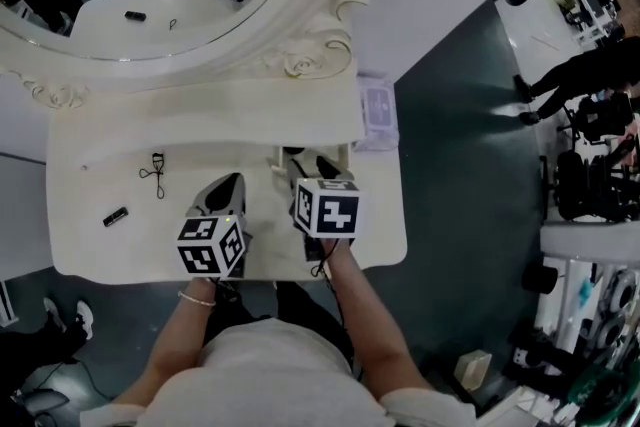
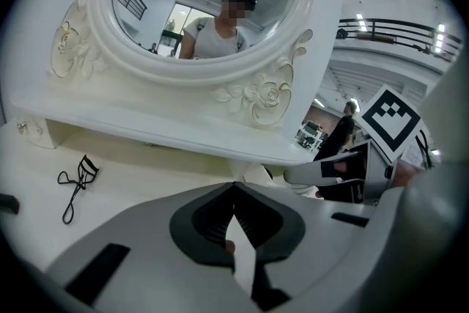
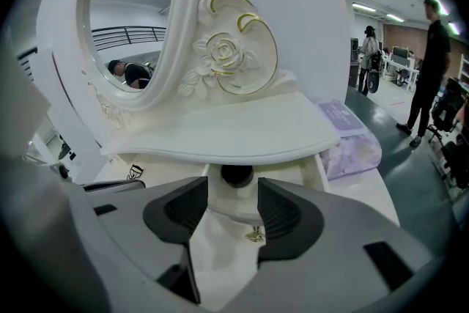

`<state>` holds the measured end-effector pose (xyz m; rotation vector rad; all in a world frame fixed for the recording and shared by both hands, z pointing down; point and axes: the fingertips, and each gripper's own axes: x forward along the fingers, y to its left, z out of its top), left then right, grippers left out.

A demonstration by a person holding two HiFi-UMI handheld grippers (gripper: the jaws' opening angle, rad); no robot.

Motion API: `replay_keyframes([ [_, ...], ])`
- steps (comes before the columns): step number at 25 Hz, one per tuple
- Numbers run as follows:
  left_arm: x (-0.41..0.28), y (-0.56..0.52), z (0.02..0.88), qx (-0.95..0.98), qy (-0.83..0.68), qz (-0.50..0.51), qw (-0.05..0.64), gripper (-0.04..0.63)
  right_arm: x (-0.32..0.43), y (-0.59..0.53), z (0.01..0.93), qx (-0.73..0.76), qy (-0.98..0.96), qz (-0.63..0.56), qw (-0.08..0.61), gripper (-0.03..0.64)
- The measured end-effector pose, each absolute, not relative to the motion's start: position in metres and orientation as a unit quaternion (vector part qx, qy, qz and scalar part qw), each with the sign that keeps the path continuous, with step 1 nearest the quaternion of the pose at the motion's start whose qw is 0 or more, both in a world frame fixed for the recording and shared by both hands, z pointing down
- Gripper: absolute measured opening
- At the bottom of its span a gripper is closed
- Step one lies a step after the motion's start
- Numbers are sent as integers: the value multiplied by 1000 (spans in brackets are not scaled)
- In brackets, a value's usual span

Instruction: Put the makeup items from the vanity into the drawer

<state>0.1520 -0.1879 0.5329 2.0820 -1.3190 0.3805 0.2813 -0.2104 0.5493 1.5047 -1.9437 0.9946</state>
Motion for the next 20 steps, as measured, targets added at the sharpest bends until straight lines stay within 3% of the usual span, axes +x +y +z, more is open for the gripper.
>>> replay_keyframes([
  [20, 129, -150, 483, 816, -494, 112, 279, 3, 262, -156, 495, 588, -720, 316, 189, 194],
])
